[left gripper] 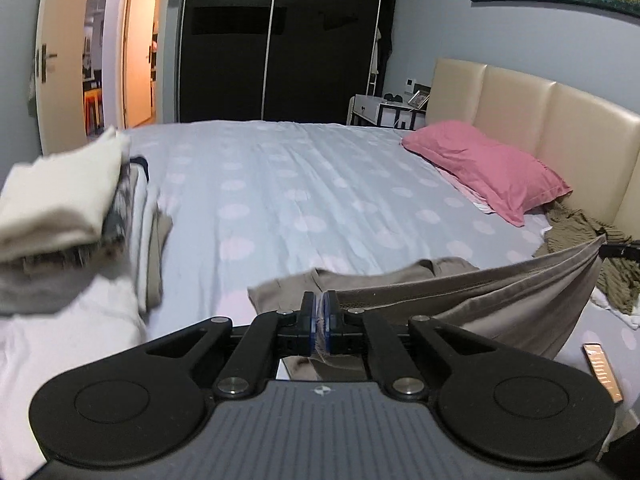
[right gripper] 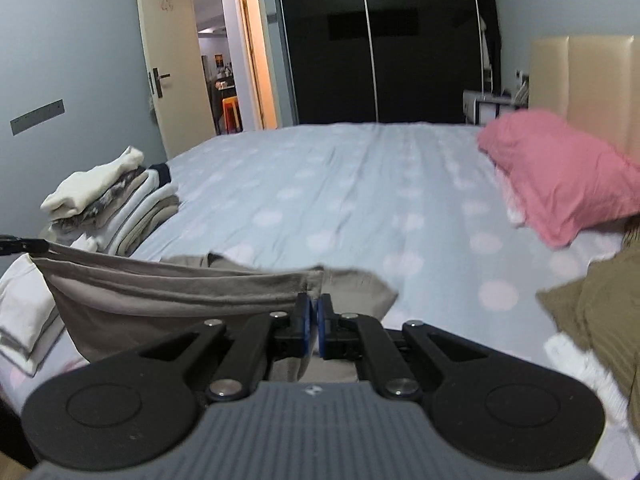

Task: Fold clothes
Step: 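Grasp the shirt hem with both tools and lift it up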

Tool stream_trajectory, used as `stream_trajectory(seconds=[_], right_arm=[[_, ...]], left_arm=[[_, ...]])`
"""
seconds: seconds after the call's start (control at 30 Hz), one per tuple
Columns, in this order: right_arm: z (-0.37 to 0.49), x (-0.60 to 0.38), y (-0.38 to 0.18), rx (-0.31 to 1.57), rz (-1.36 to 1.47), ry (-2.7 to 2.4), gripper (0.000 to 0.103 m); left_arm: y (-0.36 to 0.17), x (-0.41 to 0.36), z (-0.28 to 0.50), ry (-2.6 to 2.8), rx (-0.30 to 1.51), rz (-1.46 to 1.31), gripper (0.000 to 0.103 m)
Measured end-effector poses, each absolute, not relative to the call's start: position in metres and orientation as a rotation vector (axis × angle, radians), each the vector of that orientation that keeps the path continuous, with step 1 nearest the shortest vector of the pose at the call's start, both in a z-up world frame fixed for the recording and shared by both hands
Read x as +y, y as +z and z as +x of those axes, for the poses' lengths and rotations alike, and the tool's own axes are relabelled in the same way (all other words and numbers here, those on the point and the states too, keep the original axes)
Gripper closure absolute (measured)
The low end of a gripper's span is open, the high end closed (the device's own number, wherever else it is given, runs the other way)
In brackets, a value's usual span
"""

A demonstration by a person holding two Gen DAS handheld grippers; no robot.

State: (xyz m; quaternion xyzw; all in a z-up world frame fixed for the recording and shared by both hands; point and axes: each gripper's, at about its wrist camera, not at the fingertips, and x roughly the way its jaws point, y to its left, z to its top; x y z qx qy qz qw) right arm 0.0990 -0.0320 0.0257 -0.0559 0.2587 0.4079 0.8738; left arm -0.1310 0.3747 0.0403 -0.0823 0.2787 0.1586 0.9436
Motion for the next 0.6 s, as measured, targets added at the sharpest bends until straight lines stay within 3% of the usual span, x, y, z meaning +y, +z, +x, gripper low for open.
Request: stream_trajectory(seconds=[0.3, 0.6], right_arm=[[0.157, 0.021, 0.040, 0.530, -0.160, 0.810, 0.098], [0.250, 0.093, -0.034, 0.679, -0.263, 0.765, 0.098]], left_arm=[[0.025, 0.422, -0.049, 0.370, 0.646, -0.139, 0.101], [-0.060, 0.476, 0.029, 0.372, 0.791, -0.180, 0.101]])
